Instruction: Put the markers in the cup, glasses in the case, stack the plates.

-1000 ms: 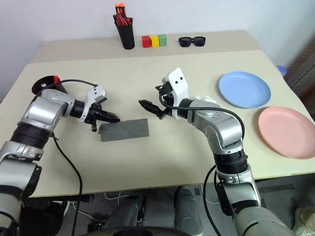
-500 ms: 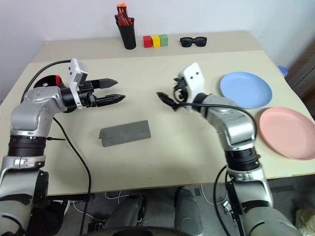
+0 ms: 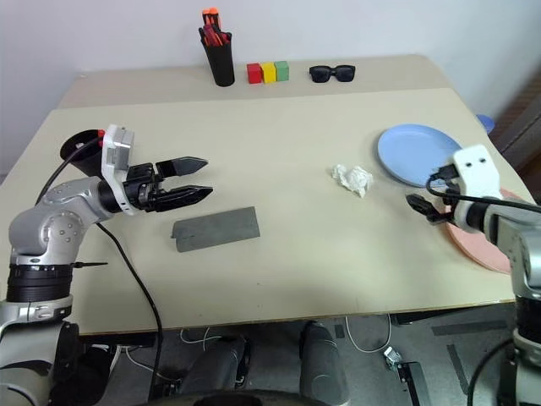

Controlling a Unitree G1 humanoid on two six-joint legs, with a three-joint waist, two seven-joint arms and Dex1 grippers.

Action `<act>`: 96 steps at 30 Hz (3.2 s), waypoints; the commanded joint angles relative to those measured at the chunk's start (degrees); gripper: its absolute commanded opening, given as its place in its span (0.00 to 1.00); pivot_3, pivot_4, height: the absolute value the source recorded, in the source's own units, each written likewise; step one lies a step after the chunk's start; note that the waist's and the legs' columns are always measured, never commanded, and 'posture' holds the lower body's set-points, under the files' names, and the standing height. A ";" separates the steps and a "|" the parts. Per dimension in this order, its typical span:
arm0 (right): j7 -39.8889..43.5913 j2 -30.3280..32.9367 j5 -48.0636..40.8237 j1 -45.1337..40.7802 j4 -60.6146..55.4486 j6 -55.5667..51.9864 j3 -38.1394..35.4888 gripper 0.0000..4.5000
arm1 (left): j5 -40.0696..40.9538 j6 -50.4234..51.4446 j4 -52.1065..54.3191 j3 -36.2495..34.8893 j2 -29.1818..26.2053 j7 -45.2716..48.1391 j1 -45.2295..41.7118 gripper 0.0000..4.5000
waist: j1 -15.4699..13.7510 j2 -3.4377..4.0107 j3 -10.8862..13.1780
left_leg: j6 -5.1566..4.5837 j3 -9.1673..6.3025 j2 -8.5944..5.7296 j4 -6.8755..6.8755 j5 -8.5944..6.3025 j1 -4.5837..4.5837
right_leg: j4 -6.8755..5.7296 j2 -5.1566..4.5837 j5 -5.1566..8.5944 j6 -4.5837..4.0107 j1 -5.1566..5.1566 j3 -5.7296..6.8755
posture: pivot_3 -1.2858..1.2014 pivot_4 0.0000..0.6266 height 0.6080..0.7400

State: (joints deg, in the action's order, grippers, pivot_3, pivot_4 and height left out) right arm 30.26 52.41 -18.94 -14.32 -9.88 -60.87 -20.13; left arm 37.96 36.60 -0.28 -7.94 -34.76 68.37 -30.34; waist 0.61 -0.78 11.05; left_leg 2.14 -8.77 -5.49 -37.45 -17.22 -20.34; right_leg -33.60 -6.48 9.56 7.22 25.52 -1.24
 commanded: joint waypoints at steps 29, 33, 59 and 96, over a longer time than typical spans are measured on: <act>-5.62 -1.85 10.59 -19.71 18.73 15.21 11.57 0.01 | -0.54 -7.02 -1.71 -1.16 0.93 -2.65 -1.15 1.00 | 0.51 0.01 -0.01 | -0.05 0.19 0.11 -0.01 -0.03 0.08 | 0.21 0.04 -0.10 0.09 -0.09 -0.07 | 0.52 0.24 1.00; -1.39 -5.49 15.09 -28.66 29.02 26.04 20.20 0.01 | -0.10 -6.96 -0.42 -1.53 1.20 -3.92 -0.53 1.00 | 0.40 0.01 -0.01 | -0.05 0.33 0.15 0.00 -0.03 0.02 | 0.31 0.05 -0.12 0.09 -0.08 -0.07 | 0.52 0.24 1.00; 5.06 -16.61 6.89 -35.80 31.24 25.34 13.83 0.99 | 2.37 -4.29 5.40 -3.66 -0.18 -8.71 3.09 1.00 | 0.36 0.03 0.00 | -0.12 0.50 0.21 0.07 -0.08 -0.03 | 0.40 0.09 -0.23 0.05 0.01 -0.12 | 0.52 0.24 1.00; -5.84 -11.76 16.07 -38.29 49.74 37.64 13.69 0.41 | 2.73 -3.72 7.17 -3.02 0.37 -10.27 3.24 1.00 | 0.28 0.03 0.00 | -0.13 0.57 0.19 0.01 -0.09 -0.03 | 0.41 0.08 -0.27 0.06 -0.02 -0.15 | 0.52 0.24 1.00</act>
State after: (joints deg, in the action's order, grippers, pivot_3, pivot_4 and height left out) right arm 24.97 39.59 -4.24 -51.19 39.26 -25.81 -6.76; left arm 39.52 33.23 4.97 -10.29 -34.36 58.41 -26.59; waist 0.89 -0.76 11.04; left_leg 2.01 -8.18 -5.29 -37.44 -17.30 -20.37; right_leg -33.19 -6.40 9.28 7.28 25.51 -1.40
